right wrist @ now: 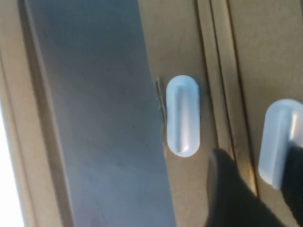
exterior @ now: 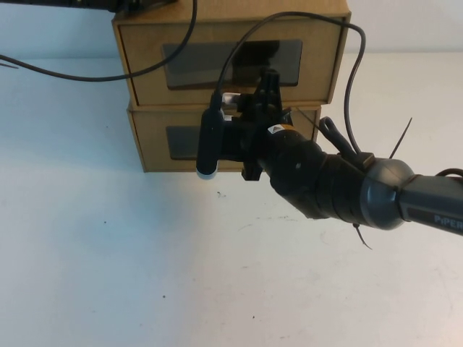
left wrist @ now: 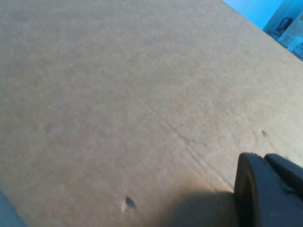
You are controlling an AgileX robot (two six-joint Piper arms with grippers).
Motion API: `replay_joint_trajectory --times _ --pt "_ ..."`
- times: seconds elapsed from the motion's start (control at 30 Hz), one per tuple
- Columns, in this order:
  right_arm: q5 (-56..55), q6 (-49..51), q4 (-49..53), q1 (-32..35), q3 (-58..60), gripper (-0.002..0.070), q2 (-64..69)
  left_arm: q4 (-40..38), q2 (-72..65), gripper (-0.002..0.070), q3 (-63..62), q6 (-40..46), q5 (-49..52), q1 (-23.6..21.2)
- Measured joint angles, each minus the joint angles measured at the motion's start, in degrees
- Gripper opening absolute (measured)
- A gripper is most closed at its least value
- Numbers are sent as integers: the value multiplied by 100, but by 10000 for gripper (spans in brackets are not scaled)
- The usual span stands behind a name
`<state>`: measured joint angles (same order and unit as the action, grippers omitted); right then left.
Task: Open the shoe box
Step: 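Pull the top drawer of the cardboard box fully open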
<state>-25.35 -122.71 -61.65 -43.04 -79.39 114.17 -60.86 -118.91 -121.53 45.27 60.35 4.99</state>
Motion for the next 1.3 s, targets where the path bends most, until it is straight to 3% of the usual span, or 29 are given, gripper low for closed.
replay_joint_trajectory --times 0.33,0.63,0.97,1.3 --pt "-119 387 302 30 -37 204 50 -14 0 -4 0 0 47 -6" --pt "-79 619 179 52 -358 16 146 -14 0 -4 0 0 47 -28" --pt "17 549 50 60 -446 7 194 -14 -14 -4 0 0 37 -42" --pt "186 -540 -867 65 -276 6 -65 -301 -151 -4 -36 0 97 -42"
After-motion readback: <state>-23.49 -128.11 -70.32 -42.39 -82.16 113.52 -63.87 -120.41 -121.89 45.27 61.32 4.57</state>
